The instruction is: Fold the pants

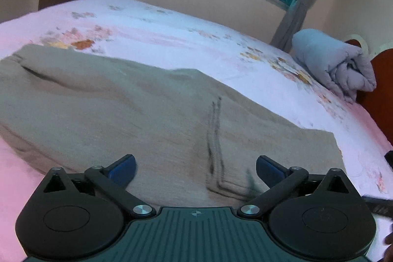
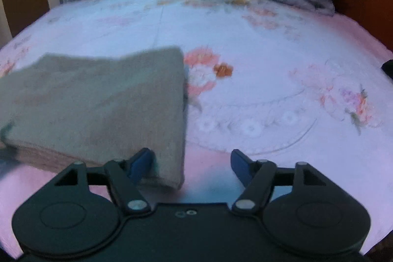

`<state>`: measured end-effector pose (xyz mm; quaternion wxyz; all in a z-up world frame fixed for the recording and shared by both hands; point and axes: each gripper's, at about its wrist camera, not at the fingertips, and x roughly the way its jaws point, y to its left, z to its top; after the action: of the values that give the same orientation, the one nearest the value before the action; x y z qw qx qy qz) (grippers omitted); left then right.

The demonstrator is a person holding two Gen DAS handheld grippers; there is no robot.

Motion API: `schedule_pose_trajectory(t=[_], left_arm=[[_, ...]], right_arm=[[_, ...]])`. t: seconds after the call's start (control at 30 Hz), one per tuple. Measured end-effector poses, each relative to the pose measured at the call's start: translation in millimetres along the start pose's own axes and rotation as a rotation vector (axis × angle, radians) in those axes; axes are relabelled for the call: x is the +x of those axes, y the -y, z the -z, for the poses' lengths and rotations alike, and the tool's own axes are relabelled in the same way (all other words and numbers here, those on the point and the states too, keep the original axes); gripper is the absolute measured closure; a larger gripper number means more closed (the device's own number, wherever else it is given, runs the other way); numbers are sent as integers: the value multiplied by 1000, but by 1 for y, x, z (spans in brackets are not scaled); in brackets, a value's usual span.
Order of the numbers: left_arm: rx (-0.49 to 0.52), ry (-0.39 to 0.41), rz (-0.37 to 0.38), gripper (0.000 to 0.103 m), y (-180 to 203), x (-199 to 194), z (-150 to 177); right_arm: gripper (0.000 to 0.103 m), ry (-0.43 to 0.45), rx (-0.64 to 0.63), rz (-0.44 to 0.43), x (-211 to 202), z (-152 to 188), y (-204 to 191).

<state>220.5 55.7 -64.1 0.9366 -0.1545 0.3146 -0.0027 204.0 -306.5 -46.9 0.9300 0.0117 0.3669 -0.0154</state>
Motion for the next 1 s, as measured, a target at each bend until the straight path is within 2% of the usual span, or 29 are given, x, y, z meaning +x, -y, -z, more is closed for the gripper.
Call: schedule_pose_trajectory(t=[0.07, 0.13, 0.2, 0.27, 0.33, 0.4, 0.5, 0.67, 0.77, 0.87, 1.0], left_arm=[[8, 8, 1, 0, -5, -1, -1], [25, 4, -3, 0, -3, 0, 0], [55, -11, -16, 0, 1, 4, 3], [121, -49, -41, 0, 4, 8, 9], [114, -40, -28, 0, 0, -1, 2], [66, 24, -34, 0, -15, -20, -6], [-45, 99, -51, 0, -66, -48, -17], [-235, 123, -157, 0, -162, -64, -27], [-364, 138, -149, 0, -209, -62, -31], [-503, 113, -91, 0, -248, -49, -29], [-556, 100, -25, 0, -270, -30, -29]], right_arm=[[47, 89, 25, -38, -17, -2, 0], [41, 114, 24, -97, -16, -7, -8], [41, 97, -23, -111, -2, -8, -21], [38, -30, -117, -34, 30, 1, -36], [39, -22, -63, -46, 31, 2, -30], [40, 32, -32, -65, 16, -3, -25], [36, 127, -56, -96, -7, -7, -25], [35, 157, -85, -154, -14, -4, -41], [35, 148, -101, -186, -12, -3, -61], [35, 141, -120, -210, -10, -3, -82], [35, 162, -135, -255, -19, -2, -113]])
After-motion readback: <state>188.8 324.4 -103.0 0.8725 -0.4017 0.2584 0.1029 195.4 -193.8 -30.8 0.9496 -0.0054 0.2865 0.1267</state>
